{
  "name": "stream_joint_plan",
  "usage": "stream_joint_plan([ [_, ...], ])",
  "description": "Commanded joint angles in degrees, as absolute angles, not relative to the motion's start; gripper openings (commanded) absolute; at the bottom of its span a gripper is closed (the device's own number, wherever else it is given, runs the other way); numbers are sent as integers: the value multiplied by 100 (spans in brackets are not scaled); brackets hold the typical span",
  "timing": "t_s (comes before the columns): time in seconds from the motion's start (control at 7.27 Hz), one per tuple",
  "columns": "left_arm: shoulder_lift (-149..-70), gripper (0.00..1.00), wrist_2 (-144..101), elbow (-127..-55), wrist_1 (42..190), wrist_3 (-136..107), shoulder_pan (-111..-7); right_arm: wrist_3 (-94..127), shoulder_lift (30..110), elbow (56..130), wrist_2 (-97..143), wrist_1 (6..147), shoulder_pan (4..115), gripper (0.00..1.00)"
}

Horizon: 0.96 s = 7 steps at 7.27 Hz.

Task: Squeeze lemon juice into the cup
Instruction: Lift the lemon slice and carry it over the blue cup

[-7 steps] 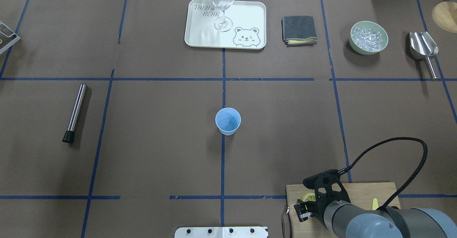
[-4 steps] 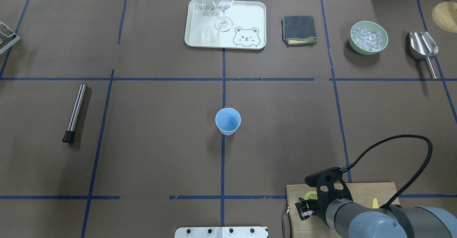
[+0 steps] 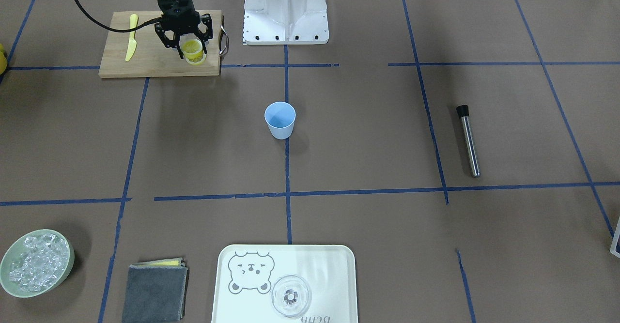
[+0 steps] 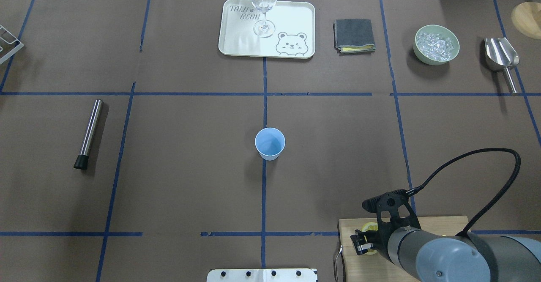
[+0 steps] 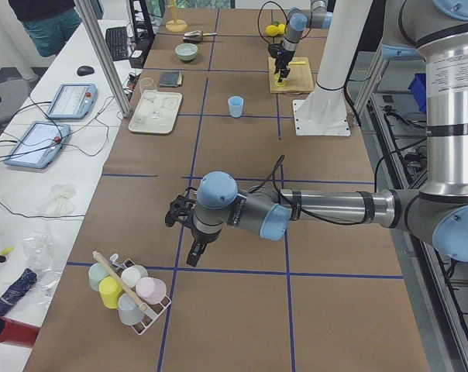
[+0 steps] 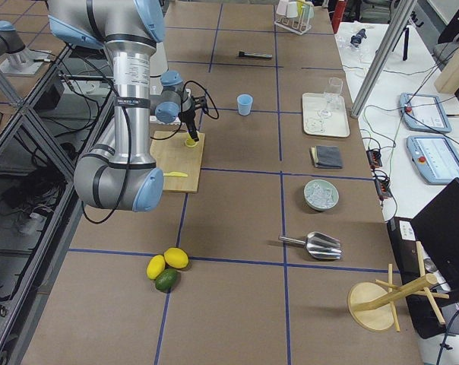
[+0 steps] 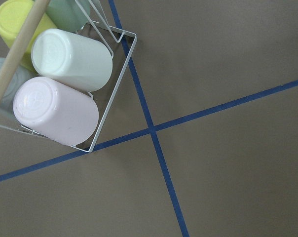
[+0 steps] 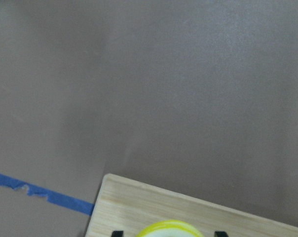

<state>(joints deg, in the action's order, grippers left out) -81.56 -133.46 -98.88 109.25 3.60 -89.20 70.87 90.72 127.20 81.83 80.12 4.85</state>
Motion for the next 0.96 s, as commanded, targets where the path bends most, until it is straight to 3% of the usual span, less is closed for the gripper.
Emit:
stream_joint_plan([
  [0.0, -8121, 100, -13342, -9914, 10925, 360, -8921, 6962, 8556, 12691, 8769, 8565, 1131, 49],
  [0.41, -8121, 100, -13342, -9976, 10925, 360, -8921, 6688, 6720, 12272, 9279, 9998, 1817, 49],
  [0.83, -8112, 100, -13351, -9984, 10925, 360, -8930, 6680, 5489, 11360, 9536, 10336, 2258, 48],
])
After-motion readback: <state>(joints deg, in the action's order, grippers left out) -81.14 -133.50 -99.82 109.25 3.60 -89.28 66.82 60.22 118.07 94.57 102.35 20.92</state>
